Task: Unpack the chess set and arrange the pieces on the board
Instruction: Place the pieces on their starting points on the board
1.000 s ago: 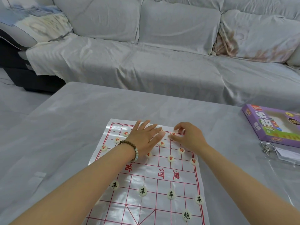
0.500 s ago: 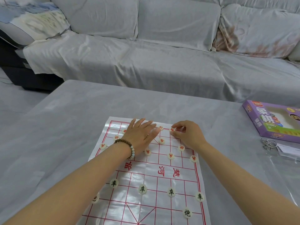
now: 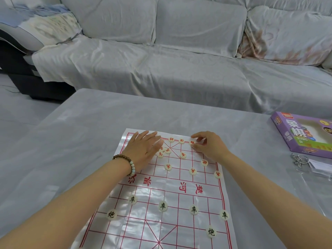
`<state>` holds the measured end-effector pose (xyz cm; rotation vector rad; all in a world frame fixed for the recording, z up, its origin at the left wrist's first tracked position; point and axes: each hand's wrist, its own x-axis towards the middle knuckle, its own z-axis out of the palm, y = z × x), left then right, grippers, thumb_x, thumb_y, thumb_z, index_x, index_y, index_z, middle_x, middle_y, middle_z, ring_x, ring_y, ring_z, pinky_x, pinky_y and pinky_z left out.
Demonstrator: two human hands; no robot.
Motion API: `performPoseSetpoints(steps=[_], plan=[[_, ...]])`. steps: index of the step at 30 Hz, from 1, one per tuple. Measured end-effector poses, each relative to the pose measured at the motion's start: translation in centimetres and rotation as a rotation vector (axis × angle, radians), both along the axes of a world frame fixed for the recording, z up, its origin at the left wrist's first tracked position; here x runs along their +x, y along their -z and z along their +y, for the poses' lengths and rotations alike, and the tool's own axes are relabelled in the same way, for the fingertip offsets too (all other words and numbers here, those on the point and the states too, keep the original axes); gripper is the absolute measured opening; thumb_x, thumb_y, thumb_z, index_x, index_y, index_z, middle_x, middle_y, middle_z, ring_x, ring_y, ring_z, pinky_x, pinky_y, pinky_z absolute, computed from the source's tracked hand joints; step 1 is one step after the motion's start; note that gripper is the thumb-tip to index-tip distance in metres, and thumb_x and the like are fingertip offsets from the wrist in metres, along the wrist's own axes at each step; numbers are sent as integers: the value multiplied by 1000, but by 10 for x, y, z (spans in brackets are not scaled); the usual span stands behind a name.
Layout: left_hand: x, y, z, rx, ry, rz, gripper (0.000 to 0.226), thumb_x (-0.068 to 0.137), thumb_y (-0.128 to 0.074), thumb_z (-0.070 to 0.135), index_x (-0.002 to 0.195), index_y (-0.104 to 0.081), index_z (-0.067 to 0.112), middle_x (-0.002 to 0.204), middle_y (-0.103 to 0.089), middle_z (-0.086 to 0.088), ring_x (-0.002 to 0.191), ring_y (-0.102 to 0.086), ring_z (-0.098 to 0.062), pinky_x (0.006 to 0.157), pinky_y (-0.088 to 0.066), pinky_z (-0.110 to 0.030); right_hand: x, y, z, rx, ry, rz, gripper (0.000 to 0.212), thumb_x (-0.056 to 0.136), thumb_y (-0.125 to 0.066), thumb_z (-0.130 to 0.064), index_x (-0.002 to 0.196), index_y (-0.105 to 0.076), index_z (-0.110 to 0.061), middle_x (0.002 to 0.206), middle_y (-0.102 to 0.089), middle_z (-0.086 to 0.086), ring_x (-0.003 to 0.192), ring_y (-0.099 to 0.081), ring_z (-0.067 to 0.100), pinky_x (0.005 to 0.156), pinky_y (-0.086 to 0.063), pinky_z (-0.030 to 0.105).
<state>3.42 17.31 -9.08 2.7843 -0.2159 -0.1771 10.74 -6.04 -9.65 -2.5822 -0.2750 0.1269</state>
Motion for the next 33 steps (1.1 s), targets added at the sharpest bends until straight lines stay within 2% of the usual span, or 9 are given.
performPoseSetpoints(steps=[2, 4, 8, 11, 16, 20, 23, 27, 33], plan=[[-6, -2, 10, 7, -10, -10, 132, 41, 34, 84, 145, -24, 26, 154, -16, 10, 143, -5, -11, 115, 4, -32, -5, -6, 7, -38, -4, -43, 34, 86, -65, -32, 119, -59, -27, 110, -58, -4, 90, -52, 10, 91, -46, 32], [-13, -3, 18, -2, -16, -25, 117, 54, 22, 84, 144, -26, 27, 154, -17, 9, 143, -5, -11, 115, 3, -31, -14, -12, 22, -37, -50, -91, 32, 85, -65, -34, 117, -61, -27, 110, -58, -4, 90, -52, 10, 95, -45, 37], [-26, -3, 22, 60, 9, -15, 81, 77, -10, 71, 143, -27, 28, 154, -16, 10, 143, -5, -12, 115, 2, -30, -31, -14, 55, -129, -181, -116, 34, 83, -65, -42, 112, -66, -27, 114, -60, -6, 99, -54, 11, 95, -40, 31], [-29, -2, 18, 66, 4, -15, 59, 92, -33, 57, 143, -28, 27, 154, -15, 10, 143, -4, -12, 115, 1, -31, -34, -9, 68, -199, -199, -146, 32, 82, -66, -44, 110, -67, -29, 113, -61, -6, 102, -53, 12, 93, -35, 29], [-22, 2, 8, 40, -15, -18, 57, 93, -37, 53, 143, -27, 29, 154, -18, 9, 143, -5, -14, 116, 1, -33, -36, -7, 70, -201, -202, -153, 25, 85, -64, -39, 108, -67, -29, 111, -63, -7, 101, -53, 11, 92, -32, 28], [-13, -4, -9, 40, 2, -25, 57, 93, -37, 51, 144, -25, 28, 154, -18, 9, 143, -5, -13, 117, 0, -34, -33, -13, 45, -44, -146, -139, 20, 85, -66, -32, 104, -69, -27, 106, -67, -10, 95, -57, 7, 97, -41, 31], [-4, -9, -28, 10, 32, -39, 56, 94, -37, 50, 144, -25, 27, 154, -19, 9, 143, -6, -12, 116, 1, -33, -25, -17, 9, 39, -20, -164, 18, 84, -67, -28, 102, -68, -26, 98, -66, -12, 89, -57, 4, 89, -45, 24], [11, -7, -57, 31, 74, -38, 58, 94, -37, 50, 145, -23, 26, 154, -18, 8, 143, -7, -14, 116, -2, -34, -17, -13, -28, 10, 56, -104, 18, 86, -65, -26, 103, -66, -24, 95, -62, -13, 92, -57, 6, 81, -41, 19], [34, -4, -81, 61, 88, -30, 57, 95, -32, 51, 145, -22, 25, 154, -19, 5, 143, -10, -17, 116, -5, -36, -10, -7, -33, -4, -13, -82, 22, 85, -65, -25, 107, -64, -24, 97, -63, -12, 93, -58, 7, 83, -41, 18]])
